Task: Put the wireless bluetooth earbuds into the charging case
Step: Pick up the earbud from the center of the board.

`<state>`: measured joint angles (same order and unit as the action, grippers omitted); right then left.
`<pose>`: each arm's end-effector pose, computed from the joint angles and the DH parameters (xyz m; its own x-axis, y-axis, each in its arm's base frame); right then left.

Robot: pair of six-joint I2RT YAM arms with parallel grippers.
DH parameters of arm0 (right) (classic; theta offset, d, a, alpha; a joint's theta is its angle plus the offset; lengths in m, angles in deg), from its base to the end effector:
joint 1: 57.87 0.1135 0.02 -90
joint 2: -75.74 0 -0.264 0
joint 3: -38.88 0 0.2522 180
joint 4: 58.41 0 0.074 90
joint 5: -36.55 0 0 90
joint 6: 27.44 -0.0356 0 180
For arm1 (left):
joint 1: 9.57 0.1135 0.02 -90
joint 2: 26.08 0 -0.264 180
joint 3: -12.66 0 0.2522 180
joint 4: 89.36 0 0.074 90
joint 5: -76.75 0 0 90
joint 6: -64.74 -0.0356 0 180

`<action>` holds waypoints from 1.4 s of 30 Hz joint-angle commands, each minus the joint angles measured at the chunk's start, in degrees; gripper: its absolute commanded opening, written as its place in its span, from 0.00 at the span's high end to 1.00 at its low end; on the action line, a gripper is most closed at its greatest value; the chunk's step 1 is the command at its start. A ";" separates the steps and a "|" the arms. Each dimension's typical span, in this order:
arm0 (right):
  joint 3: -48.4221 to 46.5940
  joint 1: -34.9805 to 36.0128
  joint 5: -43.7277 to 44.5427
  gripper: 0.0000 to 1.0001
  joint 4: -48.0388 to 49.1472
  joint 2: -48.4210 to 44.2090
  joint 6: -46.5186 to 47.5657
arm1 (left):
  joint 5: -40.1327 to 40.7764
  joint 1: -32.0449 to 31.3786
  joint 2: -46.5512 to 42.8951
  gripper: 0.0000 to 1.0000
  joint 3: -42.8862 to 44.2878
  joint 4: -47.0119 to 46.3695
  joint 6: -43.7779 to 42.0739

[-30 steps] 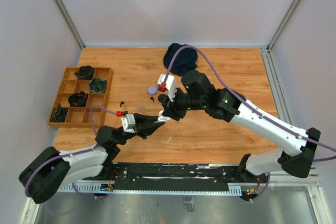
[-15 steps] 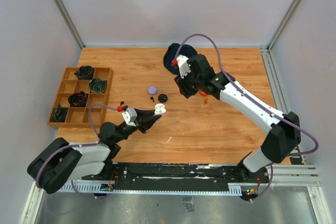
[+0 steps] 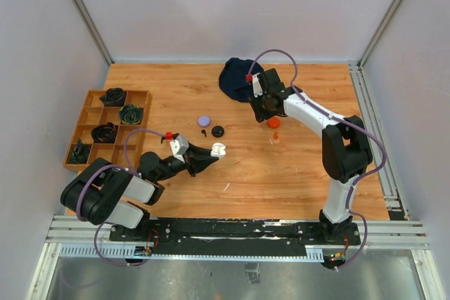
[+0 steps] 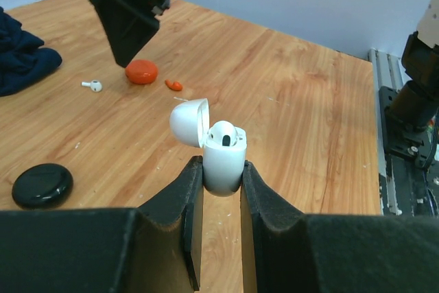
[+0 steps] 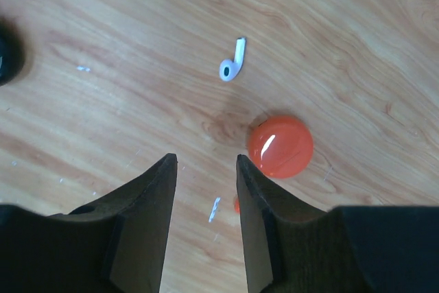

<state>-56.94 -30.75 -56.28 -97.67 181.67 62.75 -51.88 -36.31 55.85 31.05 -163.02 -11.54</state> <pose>0.3660 0.1894 0.2399 -0.6739 -0.3489 -0.6513 -0.4862 0.8732 0.0353 0.1646 -0.1078 0.1670 -0.0611 -0.1767 -0.9824 0.9119 0.3904 -0.1269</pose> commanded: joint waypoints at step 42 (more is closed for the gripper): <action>0.40 -0.65 -4.08 0.80 -1.05 9.23 -3.93 | -6.66 0.55 -3.08 1.00 -1.92 -14.85 -2.93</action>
<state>-62.08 -33.48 -59.36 -95.29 195.29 61.11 -58.00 -36.27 54.52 30.28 -163.22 -14.56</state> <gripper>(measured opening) 0.209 0.246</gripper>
